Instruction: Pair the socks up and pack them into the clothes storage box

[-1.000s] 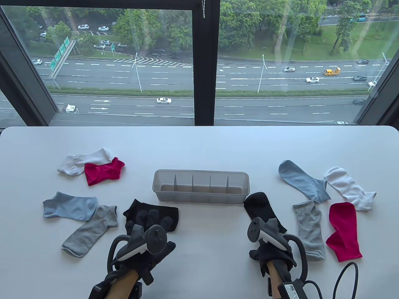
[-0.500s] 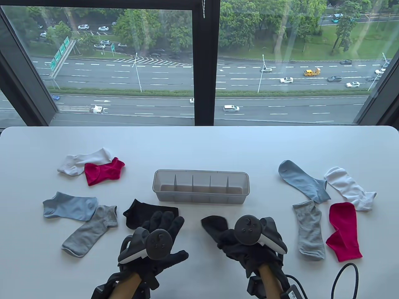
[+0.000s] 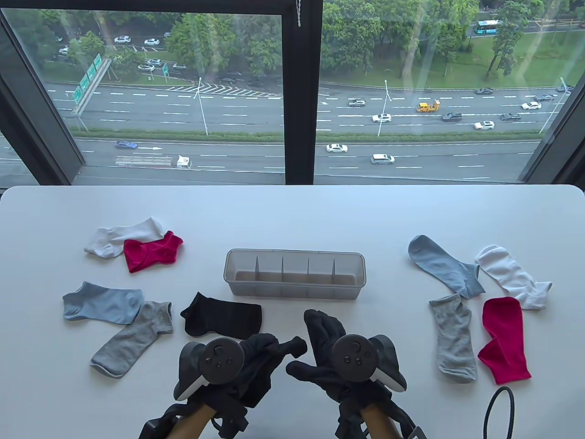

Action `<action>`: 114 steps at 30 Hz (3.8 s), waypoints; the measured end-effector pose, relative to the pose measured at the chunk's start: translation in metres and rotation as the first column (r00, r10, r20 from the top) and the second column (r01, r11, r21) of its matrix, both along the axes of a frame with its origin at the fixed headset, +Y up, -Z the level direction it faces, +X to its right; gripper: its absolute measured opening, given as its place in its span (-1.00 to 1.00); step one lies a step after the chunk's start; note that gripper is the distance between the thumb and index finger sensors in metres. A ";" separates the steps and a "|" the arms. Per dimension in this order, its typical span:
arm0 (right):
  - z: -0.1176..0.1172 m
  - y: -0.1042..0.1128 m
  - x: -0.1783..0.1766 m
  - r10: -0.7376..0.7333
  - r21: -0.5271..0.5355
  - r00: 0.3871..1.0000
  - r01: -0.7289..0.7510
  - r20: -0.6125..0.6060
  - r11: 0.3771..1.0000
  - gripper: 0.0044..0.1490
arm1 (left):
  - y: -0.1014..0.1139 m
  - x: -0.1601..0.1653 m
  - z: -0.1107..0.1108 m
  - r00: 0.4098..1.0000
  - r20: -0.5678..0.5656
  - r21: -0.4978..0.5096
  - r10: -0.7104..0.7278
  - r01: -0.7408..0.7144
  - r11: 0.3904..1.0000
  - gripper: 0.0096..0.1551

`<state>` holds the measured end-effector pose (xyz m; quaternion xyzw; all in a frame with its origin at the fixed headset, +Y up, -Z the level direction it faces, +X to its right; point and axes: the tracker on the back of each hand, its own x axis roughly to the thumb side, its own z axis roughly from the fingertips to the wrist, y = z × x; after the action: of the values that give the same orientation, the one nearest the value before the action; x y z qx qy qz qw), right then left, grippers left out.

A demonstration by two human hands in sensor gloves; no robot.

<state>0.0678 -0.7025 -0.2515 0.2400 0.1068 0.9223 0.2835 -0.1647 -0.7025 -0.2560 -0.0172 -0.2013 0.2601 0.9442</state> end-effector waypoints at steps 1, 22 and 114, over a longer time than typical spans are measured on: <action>-0.001 -0.001 -0.005 0.068 -0.009 0.997 -0.069 -0.045 0.998 0.43 | 0.001 0.000 0.001 1.000 0.006 0.021 0.018 -0.019 1.000 -0.59; -0.004 0.016 0.020 -0.071 0.314 0.932 -0.047 0.354 0.948 -0.48 | -0.023 -0.008 -0.012 0.920 0.003 -0.211 -0.392 0.384 0.899 -0.17; -0.013 -0.002 0.034 -0.282 0.132 0.925 0.256 0.255 0.958 -0.41 | -0.001 -0.018 -0.029 0.946 -0.074 -0.281 0.315 -0.323 0.904 -0.53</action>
<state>0.1014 -0.7047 -0.2647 0.1371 -0.0114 0.9028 0.4075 -0.1825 -0.7035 -0.2853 -0.1184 -0.1487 0.4377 0.8788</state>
